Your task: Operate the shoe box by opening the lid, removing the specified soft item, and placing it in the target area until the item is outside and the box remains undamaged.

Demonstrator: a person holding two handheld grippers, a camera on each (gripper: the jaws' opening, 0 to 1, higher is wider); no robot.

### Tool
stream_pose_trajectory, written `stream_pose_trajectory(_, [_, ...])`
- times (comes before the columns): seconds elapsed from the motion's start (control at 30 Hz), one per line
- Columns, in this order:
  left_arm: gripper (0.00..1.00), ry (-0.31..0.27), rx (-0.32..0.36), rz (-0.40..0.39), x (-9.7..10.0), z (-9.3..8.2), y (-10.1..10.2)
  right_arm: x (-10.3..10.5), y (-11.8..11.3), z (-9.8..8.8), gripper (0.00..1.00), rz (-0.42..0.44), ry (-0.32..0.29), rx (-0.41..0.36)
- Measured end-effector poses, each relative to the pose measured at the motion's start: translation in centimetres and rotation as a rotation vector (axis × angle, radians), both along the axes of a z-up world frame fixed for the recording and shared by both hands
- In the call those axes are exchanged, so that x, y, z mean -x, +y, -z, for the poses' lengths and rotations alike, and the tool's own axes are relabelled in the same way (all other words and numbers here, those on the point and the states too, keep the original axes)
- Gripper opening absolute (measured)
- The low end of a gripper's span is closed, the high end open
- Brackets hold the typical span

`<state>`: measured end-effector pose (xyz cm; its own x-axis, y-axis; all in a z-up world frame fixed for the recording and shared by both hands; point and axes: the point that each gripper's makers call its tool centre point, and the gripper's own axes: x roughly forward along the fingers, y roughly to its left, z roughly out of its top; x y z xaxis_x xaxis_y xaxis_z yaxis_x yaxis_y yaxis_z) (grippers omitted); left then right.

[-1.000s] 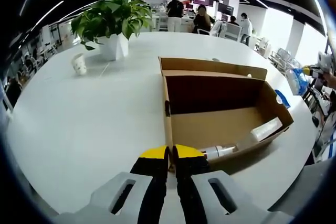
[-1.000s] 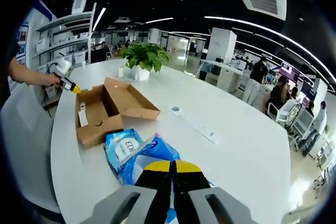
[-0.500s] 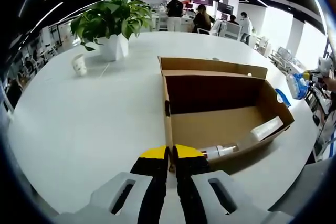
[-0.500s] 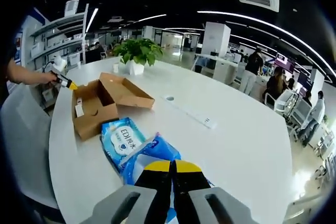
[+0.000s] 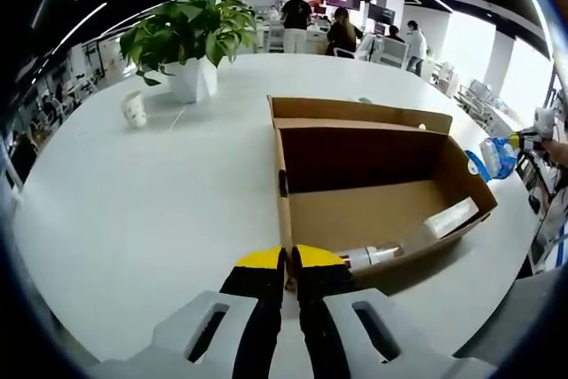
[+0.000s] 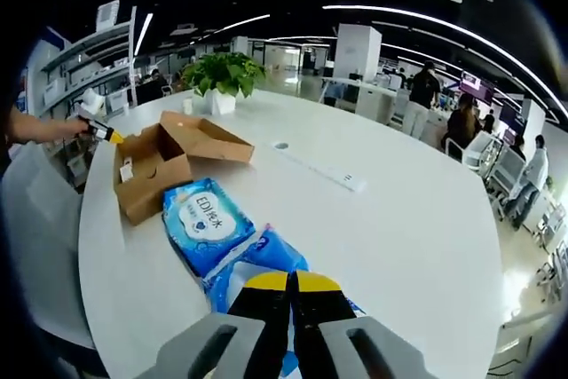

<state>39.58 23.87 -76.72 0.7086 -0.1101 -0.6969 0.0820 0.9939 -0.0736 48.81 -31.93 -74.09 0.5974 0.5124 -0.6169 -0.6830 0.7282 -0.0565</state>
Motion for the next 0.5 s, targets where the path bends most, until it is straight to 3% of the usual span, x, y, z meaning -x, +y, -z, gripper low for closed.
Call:
stream_pose_trajectory(0.3, [0.02,0.001,0.001,0.001,0.0,0.0,0.0,0.5,-0.3,2.1,0.0,0.008,0.043,0.023])
stream_pose_trajectory(0.5, [0.02,0.002,0.004,0.0,0.0,0.0,0.0,0.0,-0.6,3.0,0.0,0.014,0.038,0.073])
